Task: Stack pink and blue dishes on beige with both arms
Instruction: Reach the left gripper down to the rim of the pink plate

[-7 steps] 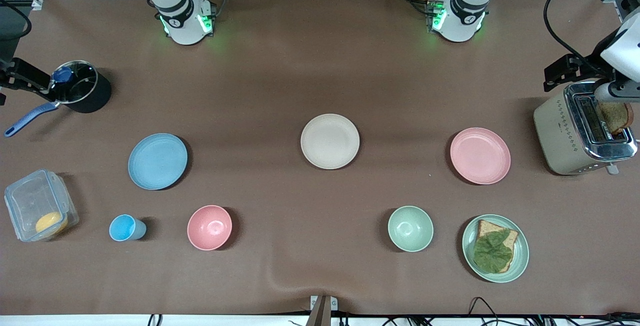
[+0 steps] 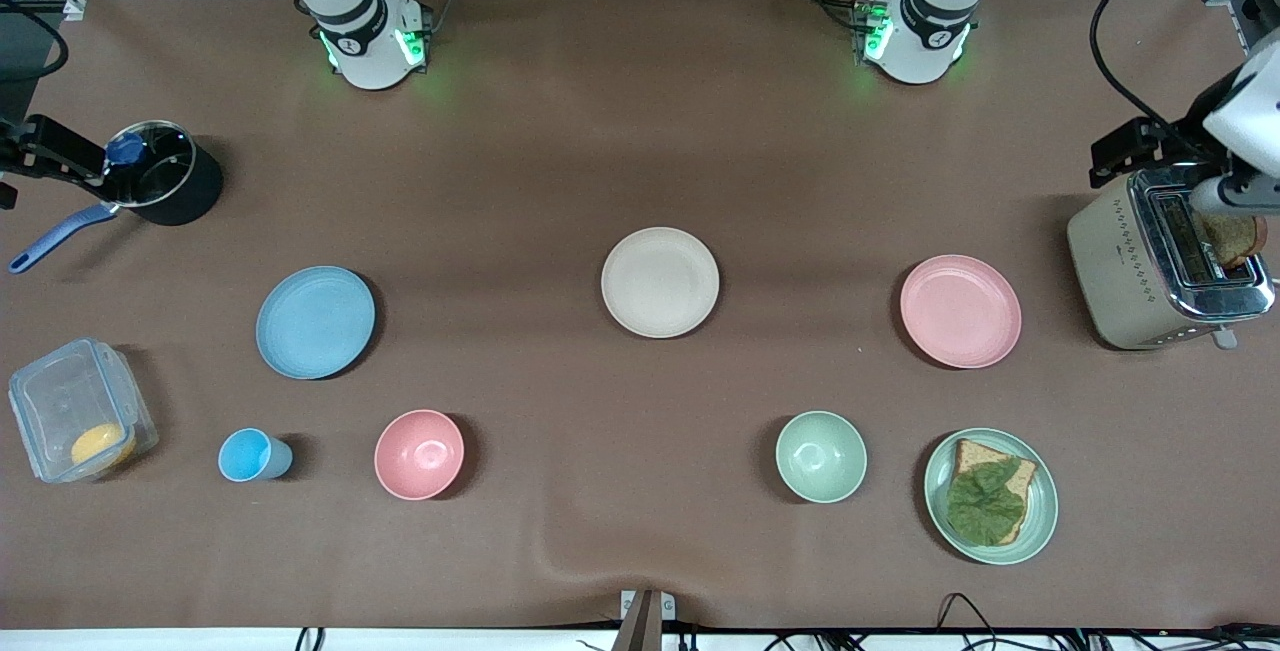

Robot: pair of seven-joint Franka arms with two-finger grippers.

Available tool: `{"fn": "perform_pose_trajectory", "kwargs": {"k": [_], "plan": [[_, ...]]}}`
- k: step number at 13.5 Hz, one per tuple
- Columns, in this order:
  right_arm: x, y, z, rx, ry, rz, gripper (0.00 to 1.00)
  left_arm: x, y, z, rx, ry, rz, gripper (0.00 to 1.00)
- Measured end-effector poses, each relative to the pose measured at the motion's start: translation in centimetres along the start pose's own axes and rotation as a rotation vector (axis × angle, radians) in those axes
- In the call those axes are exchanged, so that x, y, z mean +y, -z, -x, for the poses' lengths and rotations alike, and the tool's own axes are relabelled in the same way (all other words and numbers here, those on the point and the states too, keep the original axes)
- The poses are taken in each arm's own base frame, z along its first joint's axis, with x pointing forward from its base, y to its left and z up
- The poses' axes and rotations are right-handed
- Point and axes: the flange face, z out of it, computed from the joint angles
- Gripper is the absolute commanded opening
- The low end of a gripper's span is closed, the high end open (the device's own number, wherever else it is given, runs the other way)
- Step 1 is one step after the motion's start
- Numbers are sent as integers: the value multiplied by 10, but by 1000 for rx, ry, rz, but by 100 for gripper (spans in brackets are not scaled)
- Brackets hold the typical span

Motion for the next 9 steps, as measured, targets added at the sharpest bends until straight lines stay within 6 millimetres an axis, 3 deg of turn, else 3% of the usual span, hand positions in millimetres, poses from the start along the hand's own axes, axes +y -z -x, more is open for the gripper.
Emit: {"fn": "perform_pose_trajectory", "kwargs": {"k": [2, 5, 9], "plan": [[-3, 0, 0, -2, 5, 0, 100, -18, -46, -27, -34, 31, 10, 100], [-6, 0, 1, -6, 10, -1, 100, -37, -134, -57, -10, 62, 15, 100], [-18, 0, 1, -11, 31, -1, 100, -56, -238, -55, 31, 97, 21, 100]]}}
